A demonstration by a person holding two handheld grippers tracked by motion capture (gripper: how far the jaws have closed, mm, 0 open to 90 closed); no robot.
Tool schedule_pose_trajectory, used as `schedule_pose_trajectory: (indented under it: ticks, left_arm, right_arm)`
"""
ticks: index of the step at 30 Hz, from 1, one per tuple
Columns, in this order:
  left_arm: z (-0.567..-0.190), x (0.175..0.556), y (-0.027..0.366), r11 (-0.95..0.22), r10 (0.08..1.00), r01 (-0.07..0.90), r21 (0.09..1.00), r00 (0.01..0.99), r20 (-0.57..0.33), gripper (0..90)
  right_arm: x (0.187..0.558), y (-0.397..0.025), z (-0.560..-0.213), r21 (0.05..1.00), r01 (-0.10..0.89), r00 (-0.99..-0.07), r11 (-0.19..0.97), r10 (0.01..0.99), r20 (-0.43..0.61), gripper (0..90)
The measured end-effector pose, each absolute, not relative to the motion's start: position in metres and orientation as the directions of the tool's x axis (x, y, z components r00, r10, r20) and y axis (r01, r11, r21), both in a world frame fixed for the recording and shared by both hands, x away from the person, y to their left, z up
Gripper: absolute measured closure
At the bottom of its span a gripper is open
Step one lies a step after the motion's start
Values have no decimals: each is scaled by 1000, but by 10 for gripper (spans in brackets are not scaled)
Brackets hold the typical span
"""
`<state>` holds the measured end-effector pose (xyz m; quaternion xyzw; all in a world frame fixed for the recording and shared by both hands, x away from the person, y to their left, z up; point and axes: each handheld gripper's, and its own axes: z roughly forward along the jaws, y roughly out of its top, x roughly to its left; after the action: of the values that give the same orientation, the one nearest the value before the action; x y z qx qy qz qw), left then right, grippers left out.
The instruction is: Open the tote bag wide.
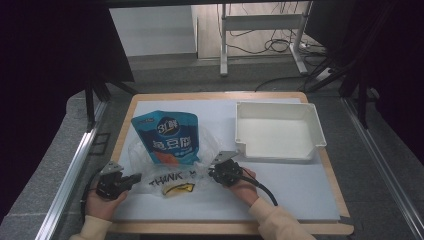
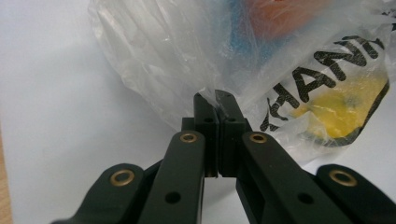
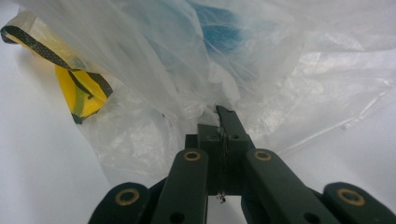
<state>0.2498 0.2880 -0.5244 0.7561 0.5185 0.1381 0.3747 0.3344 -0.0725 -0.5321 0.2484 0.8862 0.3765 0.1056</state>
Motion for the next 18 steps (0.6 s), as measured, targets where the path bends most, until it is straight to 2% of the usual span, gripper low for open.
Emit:
schedule_pose_trajectory:
  ticks: [18]
  left_arm:
    - [-539,254,282,-210,884,714,668,431,-183,894]
  right_arm:
    - [334,-77,-534,709,371,-853,599,523,5,886]
